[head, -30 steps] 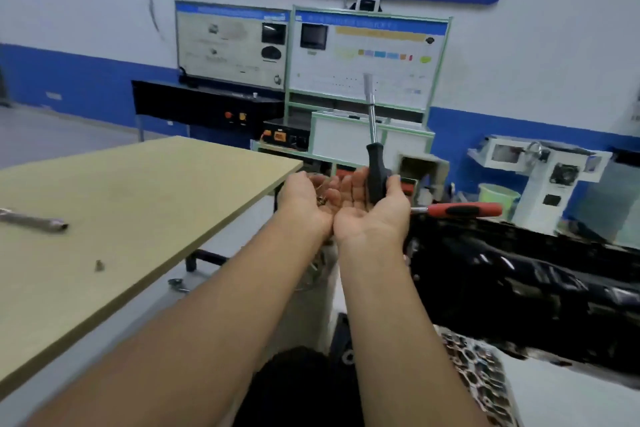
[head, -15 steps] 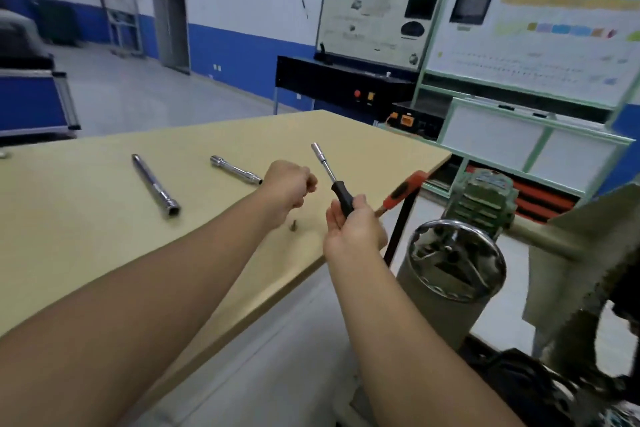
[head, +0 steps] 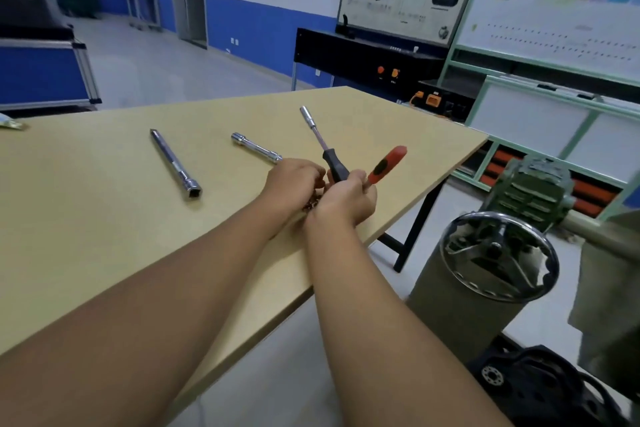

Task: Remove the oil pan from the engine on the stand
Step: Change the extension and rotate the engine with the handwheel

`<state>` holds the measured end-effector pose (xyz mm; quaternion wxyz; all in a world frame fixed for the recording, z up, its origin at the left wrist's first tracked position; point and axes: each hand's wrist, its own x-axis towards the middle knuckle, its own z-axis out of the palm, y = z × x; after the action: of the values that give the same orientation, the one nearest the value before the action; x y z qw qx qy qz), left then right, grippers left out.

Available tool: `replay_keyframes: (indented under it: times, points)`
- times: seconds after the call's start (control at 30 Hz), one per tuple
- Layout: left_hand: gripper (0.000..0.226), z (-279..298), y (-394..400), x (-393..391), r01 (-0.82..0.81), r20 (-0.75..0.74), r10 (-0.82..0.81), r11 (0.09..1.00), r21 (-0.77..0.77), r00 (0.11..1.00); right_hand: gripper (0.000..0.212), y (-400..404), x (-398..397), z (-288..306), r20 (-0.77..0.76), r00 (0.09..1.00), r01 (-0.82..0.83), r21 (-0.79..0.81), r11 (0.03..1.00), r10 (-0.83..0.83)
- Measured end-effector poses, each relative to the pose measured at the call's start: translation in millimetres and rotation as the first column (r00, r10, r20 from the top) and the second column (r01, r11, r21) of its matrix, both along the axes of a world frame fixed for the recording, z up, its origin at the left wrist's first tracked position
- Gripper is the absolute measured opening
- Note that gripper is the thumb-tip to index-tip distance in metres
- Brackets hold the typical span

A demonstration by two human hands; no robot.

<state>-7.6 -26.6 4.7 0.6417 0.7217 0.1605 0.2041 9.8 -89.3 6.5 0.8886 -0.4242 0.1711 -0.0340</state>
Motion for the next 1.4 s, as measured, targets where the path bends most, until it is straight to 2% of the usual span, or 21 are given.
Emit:
replay_keyframes:
  times: [0.03,0.1,0.13,0.2,0.27,0.33,0.53,0.63,0.73,0.83,0.9,0.97,1.03,1.1,1.17,1.23,1.3,1.33,1.4]
  points:
    - [0.027,1.4,0.8,-5.4,0.046,-0.002,-0.047,0.999,-0.024,0.999,0.02,1.3,1.6,0.2,0.0,1.0,-0.012,0.003,1.0,0.012]
    - [0.026,3.7,2.2,-15.6,0.19,-0.014,-0.19,0.981,0.023,0.982,0.019,-0.9,6.0,1.7,0.007,0.999,-0.043,0.05,0.998,0.042]
    - [0.031,4.9,2.7,-18.9,0.262,-0.036,-0.26,0.961,0.092,0.965,0.018,-4.1,8.1,2.5,0.012,0.998,-0.06,0.092,0.994,0.059]
    - [0.03,6.2,2.0,-21.8,0.364,-0.103,-0.351,0.863,0.35,0.931,0.018,-12.5,12.6,2.7,0.017,0.996,-0.094,0.166,0.982,0.093]
    - [0.018,1.2,1.0,-20.8,0.352,-0.148,-0.337,0.699,0.623,0.93,0.015,-21.4,14.7,2.0,0.011,0.995,-0.099,0.215,0.972,0.098]
    - [0.019,-6.7,0.8,-18.7,0.295,-0.12,-0.319,0.585,0.755,0.94,0.011,-28.3,14.5,0.9,0.022,0.996,-0.094,0.256,0.962,0.091]
    - [0.027,-9.7,1.1,-16.6,0.173,-0.08,-0.2,0.508,0.844,0.976,0.016,-34.1,8.7,0.6,0.044,0.992,-0.124,0.386,0.914,0.116]
    - [0.033,-8.2,-0.3,-14.5,0.152,-0.092,-0.14,0.512,0.845,0.986,0.016,-36.5,0.6,2.3,0.054,0.994,-0.108,0.407,0.907,0.094]
    - [0.03,-9.1,0.0,-13.1,0.167,-0.108,-0.142,0.524,0.835,0.984,0.016,-43.2,-6.8,2.6,0.081,0.991,-0.132,0.391,0.911,0.109]
    - [0.03,-6.3,5.2,-16.0,0.167,-0.072,-0.178,0.609,0.775,0.981,0.022,-56.4,-20.5,-1.2,0.097,0.983,-0.181,0.401,0.898,0.154]
    - [0.035,-5.7,6.3,-17.7,0.146,-0.029,-0.175,0.708,0.691,0.984,0.028,-73.0,-30.9,-6.2,0.079,0.981,-0.193,0.426,0.884,0.176]
    - [0.04,-4.1,5.6,-18.1,0.041,0.058,-0.084,0.85,0.526,0.995,0.03,-95.5,-41.5,-8.2,0.064,0.982,-0.186,0.436,0.881,0.175]
    - [0.043,3.6,8.1,-17.0,-0.158,0.149,0.113,0.929,0.336,0.982,0.026,-123.7,-49.6,-7.7,0.057,0.99,-0.142,0.357,0.923,0.13]
    - [0.045,15.5,15.8,-16.4,-0.34,0.23,0.298,0.925,0.17,0.926,0.022,-155.5,-55.7,-7.0,0.072,0.997,-0.057,0.224,0.973,0.042]
    - [0.046,28.2,15.0,-23.0,-0.426,0.329,0.37,0.898,0.115,0.869,0.022,-186.6,-61.1,-5.3,0.118,0.992,0.025,0.112,0.993,-0.038]
    - [0.032,40.5,-3.2,-34.4,-0.488,0.44,0.351,0.836,0.251,0.826,0.021,-211.8,-64.5,-0.1,0.166,0.982,0.083,0.025,0.996,-0.086]
    - [0.022,52.9,-42.2,-43.4,-0.45,0.551,0.135,0.748,0.488,0.823,0.021,-230.4,-64.7,7.5,0.205,0.97,0.145,-0.045,0.988,-0.133]
    - [0.021,57.4,-69.2,-47.3,-0.355,0.534,-0.029,0.717,0.6,0.845,0.022,-237.2,-65.6,12.2,0.223,0.962,0.179,-0.085,0.98,-0.157]
    - [0.03,62.0,-131.3,-53.0,-0.086,0.351,-0.279,0.662,0.745,0.894,0.016,-250.1,-68.0,22.8,0.282,0.934,0.272,-0.165,0.948,-0.219]
